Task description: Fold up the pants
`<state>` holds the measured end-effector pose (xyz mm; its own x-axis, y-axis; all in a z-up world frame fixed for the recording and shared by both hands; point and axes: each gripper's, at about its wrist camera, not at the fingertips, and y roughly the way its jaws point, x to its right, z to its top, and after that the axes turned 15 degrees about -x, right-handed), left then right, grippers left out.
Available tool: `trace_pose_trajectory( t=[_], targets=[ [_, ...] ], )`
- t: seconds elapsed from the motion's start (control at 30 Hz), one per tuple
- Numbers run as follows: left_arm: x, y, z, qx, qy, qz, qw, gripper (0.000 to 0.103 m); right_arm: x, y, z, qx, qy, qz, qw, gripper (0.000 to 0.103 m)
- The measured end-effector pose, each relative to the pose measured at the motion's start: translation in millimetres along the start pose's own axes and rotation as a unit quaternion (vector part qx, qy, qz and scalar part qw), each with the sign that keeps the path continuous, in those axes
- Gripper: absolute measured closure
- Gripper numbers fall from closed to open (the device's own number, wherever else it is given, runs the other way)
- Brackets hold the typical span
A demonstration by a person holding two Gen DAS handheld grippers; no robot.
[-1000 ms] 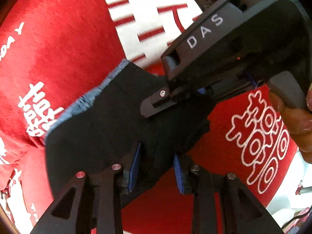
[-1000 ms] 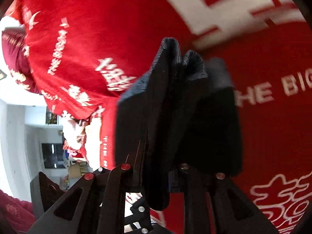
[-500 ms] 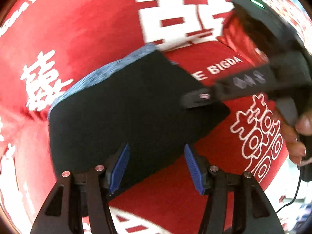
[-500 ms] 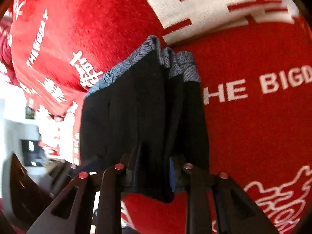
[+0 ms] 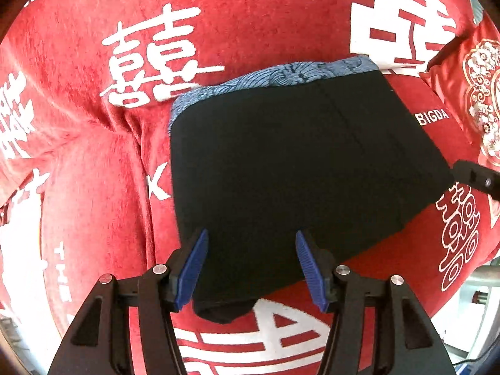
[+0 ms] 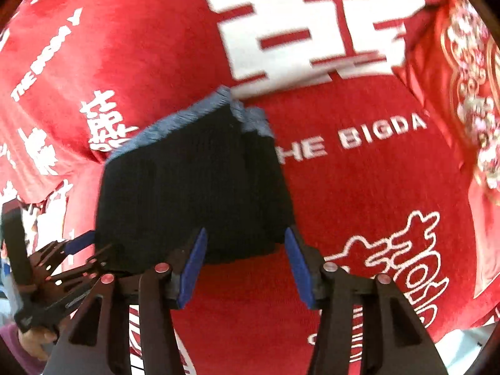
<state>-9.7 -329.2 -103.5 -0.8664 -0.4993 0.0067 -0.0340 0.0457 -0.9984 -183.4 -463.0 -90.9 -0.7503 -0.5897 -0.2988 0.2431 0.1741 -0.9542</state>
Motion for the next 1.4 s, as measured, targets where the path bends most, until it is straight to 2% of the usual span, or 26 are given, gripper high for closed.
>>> trace_pose_trajectory(
  t=[0.1, 0.23, 0.37, 0.47, 0.5, 0.53, 0.57, 0.6, 0.7, 0.83, 0.87, 1.0, 1.2, 1.3, 1.37, 1.4],
  targets=[
    [-6, -3, -3, 0.0, 0.004, -0.009, 1.0, 0.043, -18, 20, 2, -0.03, -0.017, 0.001, 0.999, 0.06],
    [-14, -2, -7, -0.015, 0.006, -0.026, 0.9995, 0.043, -15, 51, 8, -0.06, 0.003, -0.032, 0.998, 0.06],
    [-27, -1, -13, -0.031, 0.002, -0.044, 0.9986, 0.043, -9, 43, 2, -0.055, 0.045, -0.026, 0.997, 0.059],
    [-36, -2, -14, -0.036, -0.003, -0.051, 0.9981, 0.043, -9, 42, -8, -0.066, 0.065, -0.022, 0.995, 0.053],
    [-39, -3, -15, -0.037, -0.004, -0.049, 0.9981, 0.04, -9, 42, -13, -0.068, 0.072, -0.011, 0.995, 0.053],
    [-41, -3, -15, -0.039, -0.004, -0.048, 0.9981, 0.033, -9, 41, -17, -0.068, 0.076, -0.007, 0.995, 0.052],
    [-43, -4, -15, -0.038, -0.008, -0.044, 0.9983, 0.015, -11, 39, -20, -0.067, 0.079, -0.005, 0.995, 0.051],
    [-47, -6, -16, -0.029, -0.014, -0.043, 0.9985, 0.011, -12, 39, -24, -0.067, 0.082, -0.003, 0.994, 0.05],
    [-54, -8, -17, -0.023, -0.016, -0.044, 0.9987, 0.011, -18, 37, -31, -0.065, 0.087, 0.013, 0.994, 0.046],
    [-60, -1, -16, -0.041, -0.033, -0.049, 0.9974, 0.011, -25, 34, -34, -0.068, 0.08, 0.025, 0.994, 0.038],
    [-62, 1, -15, -0.046, -0.038, -0.049, 0.997, 0.011, -27, 32, -35, -0.065, 0.089, 0.016, 0.994, 0.035],
    [-64, 3, -14, -0.058, -0.053, -0.055, 0.9954, 0.011, -33, 27, -32, -0.066, 0.066, 0.027, 0.995, 0.024],
    [-60, 5, -5, -0.065, -0.064, -0.052, 0.9945, 0.01, -33, 24, -19, -0.077, 0.038, 0.036, 0.996, 0.023],
    [-63, 4, 0, -0.058, -0.079, -0.085, 0.9916, 0.009, -29, 21, -13, -0.079, 0.023, 0.031, 0.996, 0.023],
    [-65, 4, 3, -0.054, -0.091, -0.1, 0.9894, 0.0, -21, 18, -9, -0.082, 0.018, 0.036, 0.996, 0.023],
    [-65, 4, 4, -0.05, -0.094, -0.098, 0.9894, 0.0, -19, 17, -6, -0.082, 0.017, 0.039, 0.996, 0.023]
  ],
)
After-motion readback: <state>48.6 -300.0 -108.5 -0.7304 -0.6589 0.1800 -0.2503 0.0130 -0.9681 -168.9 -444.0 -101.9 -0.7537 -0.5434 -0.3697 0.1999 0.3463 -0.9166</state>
